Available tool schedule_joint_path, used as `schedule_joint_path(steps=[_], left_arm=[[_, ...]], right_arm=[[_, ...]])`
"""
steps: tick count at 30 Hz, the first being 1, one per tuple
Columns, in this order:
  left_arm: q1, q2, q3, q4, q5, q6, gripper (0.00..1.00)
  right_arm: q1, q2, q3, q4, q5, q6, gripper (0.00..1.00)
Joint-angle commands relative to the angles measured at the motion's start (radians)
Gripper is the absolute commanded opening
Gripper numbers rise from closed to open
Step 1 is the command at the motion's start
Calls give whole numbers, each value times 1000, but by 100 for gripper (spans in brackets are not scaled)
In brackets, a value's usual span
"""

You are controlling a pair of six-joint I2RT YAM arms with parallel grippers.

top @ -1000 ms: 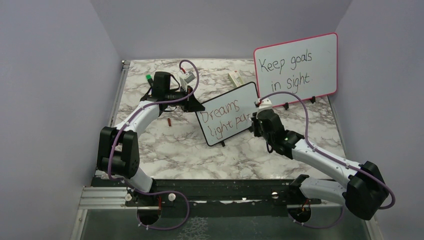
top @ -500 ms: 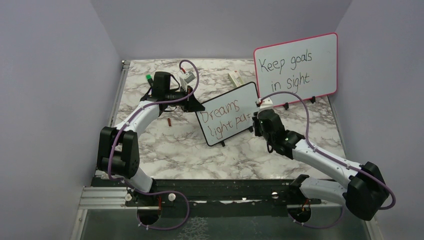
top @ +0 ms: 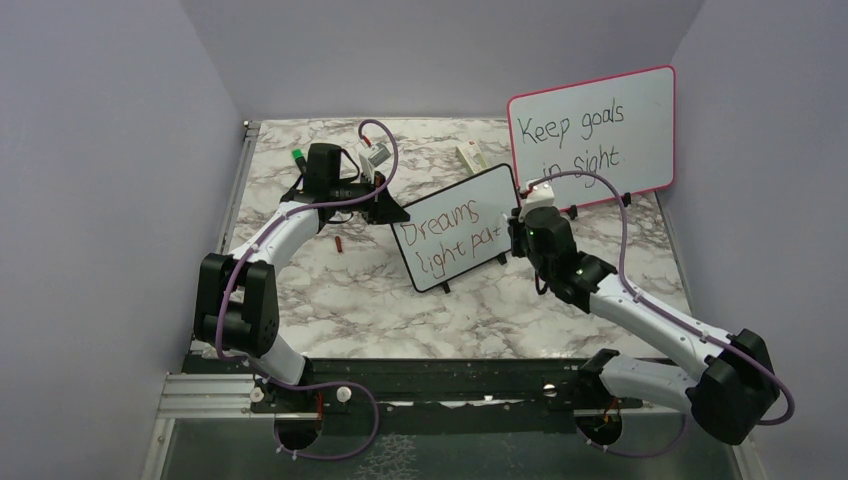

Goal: Write a sentence on the whiteboard

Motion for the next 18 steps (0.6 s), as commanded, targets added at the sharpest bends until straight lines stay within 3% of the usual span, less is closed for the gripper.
schedule_joint_path(steps=[1, 18], left_arm=[[-30, 81, -52, -130, -208, 84, 0], [-31, 83, -51, -130, -210, 82, 0]], right_arm=[[-14, 32, 48, 51, 8, -28, 1], [-22, 43, -30, -33, -52, 41, 1]])
